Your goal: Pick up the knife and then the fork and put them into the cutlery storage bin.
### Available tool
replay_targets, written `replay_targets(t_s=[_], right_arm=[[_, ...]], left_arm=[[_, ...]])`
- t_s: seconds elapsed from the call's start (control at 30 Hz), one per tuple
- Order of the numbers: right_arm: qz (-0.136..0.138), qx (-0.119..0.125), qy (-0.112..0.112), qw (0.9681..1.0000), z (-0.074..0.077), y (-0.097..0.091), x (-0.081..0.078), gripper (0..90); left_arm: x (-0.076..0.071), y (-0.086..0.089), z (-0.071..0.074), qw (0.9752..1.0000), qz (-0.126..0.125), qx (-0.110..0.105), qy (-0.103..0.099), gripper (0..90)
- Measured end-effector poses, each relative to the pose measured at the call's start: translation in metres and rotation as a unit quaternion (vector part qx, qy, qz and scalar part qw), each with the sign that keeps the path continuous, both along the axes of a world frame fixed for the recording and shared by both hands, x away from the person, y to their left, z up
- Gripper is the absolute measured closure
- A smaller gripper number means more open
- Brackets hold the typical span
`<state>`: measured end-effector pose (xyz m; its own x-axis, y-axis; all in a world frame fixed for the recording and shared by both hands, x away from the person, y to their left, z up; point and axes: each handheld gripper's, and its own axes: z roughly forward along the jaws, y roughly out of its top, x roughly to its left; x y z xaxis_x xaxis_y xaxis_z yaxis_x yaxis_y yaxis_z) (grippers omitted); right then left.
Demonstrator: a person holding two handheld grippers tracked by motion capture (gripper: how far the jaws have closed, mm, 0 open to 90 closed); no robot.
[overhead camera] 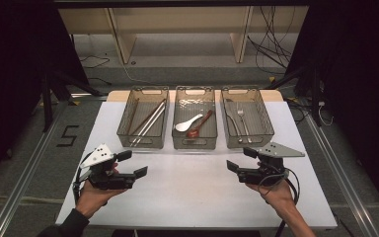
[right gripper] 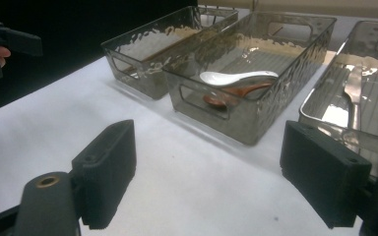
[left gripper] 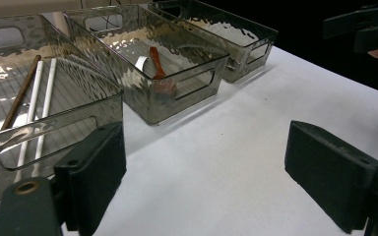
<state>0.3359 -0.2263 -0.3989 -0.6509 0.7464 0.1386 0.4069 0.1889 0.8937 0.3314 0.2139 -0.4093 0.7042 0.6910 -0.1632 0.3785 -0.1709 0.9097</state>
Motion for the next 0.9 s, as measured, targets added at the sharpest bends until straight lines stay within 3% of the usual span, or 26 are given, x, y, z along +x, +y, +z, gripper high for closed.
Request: replay_targets(t_s=[0.2,0.9], right_arm=[[-0.003,-0.015,0.007,0.9999,-0.007,-0.001,-0.009,21.8],[-0.009,-0.002,0.011,0.9999,-0.009,-0.007,-0.011,22.1]], left_arm=[[-0.002,0.000,0.000,1.0000,0.000,-0.002,0.002,15.3],[-0.003,-0.001,-0.002,1.0000,0.000,-0.004,0.007,15.3]])
